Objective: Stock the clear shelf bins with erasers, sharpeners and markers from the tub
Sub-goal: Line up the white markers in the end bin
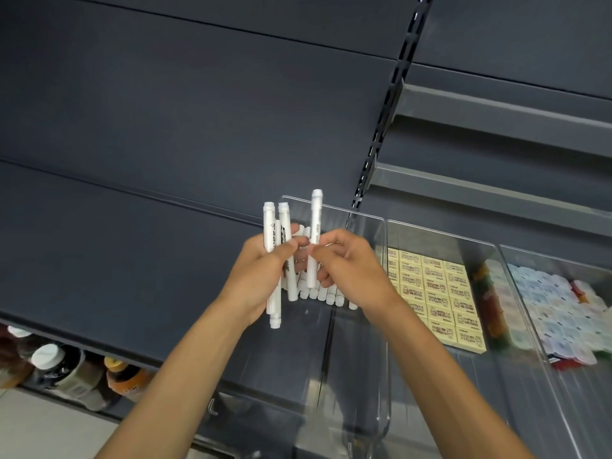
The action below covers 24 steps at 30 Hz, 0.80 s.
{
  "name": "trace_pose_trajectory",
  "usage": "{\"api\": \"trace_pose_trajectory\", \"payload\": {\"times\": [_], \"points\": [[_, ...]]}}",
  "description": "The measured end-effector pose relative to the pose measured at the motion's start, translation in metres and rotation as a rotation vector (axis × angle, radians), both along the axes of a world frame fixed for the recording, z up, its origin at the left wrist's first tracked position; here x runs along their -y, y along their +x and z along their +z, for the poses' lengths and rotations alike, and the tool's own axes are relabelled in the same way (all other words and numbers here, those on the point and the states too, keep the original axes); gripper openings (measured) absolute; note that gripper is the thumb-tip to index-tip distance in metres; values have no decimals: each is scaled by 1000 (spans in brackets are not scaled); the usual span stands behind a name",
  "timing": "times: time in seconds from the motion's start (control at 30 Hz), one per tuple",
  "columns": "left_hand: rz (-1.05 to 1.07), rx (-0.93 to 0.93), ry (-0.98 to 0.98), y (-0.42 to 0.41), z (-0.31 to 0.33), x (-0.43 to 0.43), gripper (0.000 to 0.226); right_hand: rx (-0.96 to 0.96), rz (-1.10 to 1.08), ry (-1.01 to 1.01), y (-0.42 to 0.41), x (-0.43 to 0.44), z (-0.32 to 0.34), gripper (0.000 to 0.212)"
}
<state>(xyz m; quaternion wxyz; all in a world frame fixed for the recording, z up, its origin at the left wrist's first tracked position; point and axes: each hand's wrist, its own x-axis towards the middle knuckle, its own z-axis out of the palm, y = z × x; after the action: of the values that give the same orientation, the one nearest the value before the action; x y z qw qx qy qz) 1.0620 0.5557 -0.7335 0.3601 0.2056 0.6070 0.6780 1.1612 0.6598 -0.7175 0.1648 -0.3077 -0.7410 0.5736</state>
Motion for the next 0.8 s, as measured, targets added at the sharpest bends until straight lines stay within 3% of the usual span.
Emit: {"api": "trace_pose_trajectory", "payload": {"times": [0.3, 0.43, 0.8], "points": [[86, 6, 69, 0, 0, 0, 22, 63, -58, -23, -14, -12, -6, 5], [103, 17, 72, -4, -2, 0, 18, 39, -88, -105, -16, -12, -11, 17], [34, 42, 82, -7, 0, 3, 18, -26, -207, -13, -15, -13, -25, 7]]}}
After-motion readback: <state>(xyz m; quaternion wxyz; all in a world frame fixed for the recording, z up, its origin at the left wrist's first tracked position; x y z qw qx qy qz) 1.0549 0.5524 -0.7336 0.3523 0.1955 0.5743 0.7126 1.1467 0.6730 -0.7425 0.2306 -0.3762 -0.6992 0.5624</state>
